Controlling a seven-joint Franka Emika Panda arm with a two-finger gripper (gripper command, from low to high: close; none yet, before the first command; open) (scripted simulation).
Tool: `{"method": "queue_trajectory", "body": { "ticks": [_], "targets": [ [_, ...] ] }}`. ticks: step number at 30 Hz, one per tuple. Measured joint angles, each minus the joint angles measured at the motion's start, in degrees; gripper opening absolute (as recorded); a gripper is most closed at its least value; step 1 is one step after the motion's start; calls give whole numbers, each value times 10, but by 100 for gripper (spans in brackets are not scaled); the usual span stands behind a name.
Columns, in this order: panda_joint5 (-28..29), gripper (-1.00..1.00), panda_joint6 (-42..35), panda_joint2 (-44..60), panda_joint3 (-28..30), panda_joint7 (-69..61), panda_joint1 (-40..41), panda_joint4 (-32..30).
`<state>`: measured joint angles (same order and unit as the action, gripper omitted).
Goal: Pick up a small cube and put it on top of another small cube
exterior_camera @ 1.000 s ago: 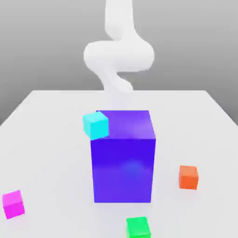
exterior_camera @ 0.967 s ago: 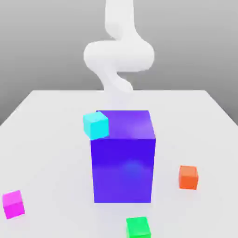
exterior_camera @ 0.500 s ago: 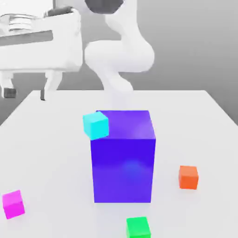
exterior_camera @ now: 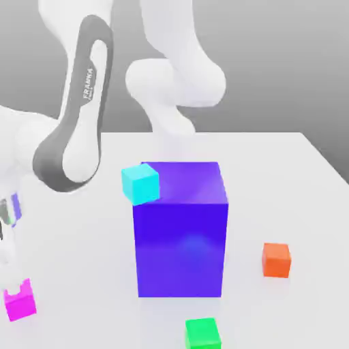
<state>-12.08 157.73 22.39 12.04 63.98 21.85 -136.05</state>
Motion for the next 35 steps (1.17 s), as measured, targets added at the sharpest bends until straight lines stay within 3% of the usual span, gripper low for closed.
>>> {"method": "queue_trajectory", "body": {
  "ticks": [2,3,9,15,27,31,32,35],
  "targets": [
    [-19,0,31,41,-17,-13,14,9],
    [-23,-100,39,52,-22,-16,18,11],
    [-24,-100,44,57,-25,-17,21,13],
    [24,-100,-29,-38,8,13,-10,-9],
    [130,-100,-90,-116,-164,-145,-174,-19],
    [160,-100,-36,-55,-180,-157,-204,-13],
    [164,100,-22,-40,-178,-155,-207,-12],
    [164,100,-22,-40,-178,-155,-207,-12]
  ]
}}
